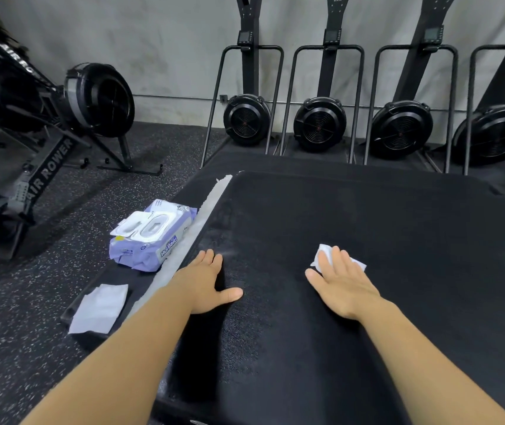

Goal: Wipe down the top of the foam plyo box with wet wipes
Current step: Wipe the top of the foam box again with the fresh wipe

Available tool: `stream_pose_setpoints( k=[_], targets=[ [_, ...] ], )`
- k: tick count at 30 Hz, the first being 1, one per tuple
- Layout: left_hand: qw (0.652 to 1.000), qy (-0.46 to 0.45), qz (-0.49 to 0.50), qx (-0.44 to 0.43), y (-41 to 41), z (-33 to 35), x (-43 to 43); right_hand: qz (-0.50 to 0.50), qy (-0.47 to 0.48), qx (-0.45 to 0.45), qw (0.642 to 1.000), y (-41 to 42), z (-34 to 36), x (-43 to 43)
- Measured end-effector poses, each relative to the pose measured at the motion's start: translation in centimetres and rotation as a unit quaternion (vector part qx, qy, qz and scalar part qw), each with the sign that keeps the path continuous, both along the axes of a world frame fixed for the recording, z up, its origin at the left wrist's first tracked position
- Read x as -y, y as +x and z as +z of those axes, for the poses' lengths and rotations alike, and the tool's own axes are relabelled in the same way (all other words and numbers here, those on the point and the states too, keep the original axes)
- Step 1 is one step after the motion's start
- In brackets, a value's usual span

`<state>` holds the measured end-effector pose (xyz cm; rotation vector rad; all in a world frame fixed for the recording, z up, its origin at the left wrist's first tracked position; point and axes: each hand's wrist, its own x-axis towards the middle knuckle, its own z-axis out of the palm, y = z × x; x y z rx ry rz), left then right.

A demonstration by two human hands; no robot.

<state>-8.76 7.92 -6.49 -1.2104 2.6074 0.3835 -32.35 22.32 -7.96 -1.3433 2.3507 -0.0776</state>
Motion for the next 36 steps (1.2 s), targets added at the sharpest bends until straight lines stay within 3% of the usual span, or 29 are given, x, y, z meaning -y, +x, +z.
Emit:
stream_pose_setpoints(
  k=[5,11,14,17,21,26,36],
  targets=[
    [1.0,0.0,0.0,-0.006,0.1,-0.3,0.3,-0.034,-0.002,-0.021,0.999,3.7,-0.1,2.8],
    [1.0,-0.028,-0.003,-0.013,0.1,-1.0,0.5,0.025,-0.027,-0.037,0.999,9.4,-0.1,7.9],
    [0.999,-0.043,-0.011,-0.014,0.2,-1.1,0.3,0.064,-0.027,0.013,0.998,11.4,0.5,9.7],
    [0.999,-0.046,-0.01,-0.016,0.2,-0.8,-0.2,0.103,-0.027,0.057,0.993,11.6,0.9,9.9],
    [0.997,-0.075,0.006,0.001,0.6,-0.3,-1.4,0.134,-0.026,0.036,0.99,9.5,0.9,7.4],
    [0.998,-0.064,0.016,-0.006,2.8,1.3,-3.2,0.095,-0.034,0.014,0.995,5.8,0.5,2.2],
    [0.993,-0.081,-0.003,0.085,6.2,1.4,-6.6,-0.019,-0.006,-0.006,1.0,4.2,0.3,-2.7]
  ],
)
